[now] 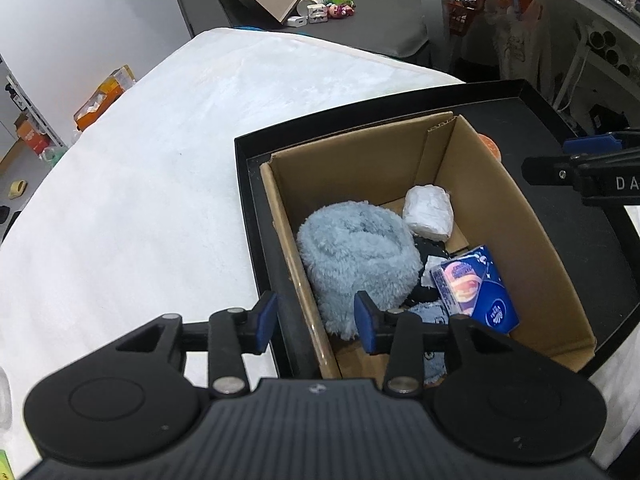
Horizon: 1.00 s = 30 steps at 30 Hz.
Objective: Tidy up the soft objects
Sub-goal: 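Move the right gripper over the hamburger plush on the tray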
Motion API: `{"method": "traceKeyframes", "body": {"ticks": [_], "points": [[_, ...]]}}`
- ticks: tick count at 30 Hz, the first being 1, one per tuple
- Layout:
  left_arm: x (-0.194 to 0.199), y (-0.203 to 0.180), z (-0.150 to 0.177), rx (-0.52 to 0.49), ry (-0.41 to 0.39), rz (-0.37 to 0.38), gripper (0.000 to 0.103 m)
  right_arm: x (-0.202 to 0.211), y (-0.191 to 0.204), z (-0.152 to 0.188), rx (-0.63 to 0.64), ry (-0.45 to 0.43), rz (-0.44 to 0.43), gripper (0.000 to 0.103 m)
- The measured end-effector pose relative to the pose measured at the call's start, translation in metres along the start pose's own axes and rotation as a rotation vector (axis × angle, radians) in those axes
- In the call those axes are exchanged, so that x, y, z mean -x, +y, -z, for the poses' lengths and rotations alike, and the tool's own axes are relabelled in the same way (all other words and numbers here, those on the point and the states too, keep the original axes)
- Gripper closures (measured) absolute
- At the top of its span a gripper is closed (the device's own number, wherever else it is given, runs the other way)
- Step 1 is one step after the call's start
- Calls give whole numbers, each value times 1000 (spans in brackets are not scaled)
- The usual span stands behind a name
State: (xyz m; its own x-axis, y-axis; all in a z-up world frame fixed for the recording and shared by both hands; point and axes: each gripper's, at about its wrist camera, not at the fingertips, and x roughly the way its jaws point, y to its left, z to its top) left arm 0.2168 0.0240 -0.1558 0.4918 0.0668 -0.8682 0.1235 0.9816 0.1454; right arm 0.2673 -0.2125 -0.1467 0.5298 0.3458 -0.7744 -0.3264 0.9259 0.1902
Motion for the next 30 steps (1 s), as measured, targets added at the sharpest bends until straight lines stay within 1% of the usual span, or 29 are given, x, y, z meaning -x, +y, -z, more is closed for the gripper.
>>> {"method": "traceKeyframes", "body": {"ticks": [9,14,18,21,23,30], "points": [[-7,-6,-12,-12,7,-36,59,-20,-19,-2,-37,13,-32,35],[-11,-9,-19,-16,3,-68,53,-30,-29,-1,-59,15,-54,35],[-15,-15,-23,-33,2,-94,51,-39,-37,-1,-80,22,-73,35],[-16,-18,-27,-45,-2,-114,47,-45,-43,0,-95,26,-85,35],[-18,-19,-29,-47,-4,-119,45,-50,-46,0,-103,29,-96,35],[-23,-23,-35,-46,11,-126,45,-64,-53,-2,-118,29,-124,35]]}}
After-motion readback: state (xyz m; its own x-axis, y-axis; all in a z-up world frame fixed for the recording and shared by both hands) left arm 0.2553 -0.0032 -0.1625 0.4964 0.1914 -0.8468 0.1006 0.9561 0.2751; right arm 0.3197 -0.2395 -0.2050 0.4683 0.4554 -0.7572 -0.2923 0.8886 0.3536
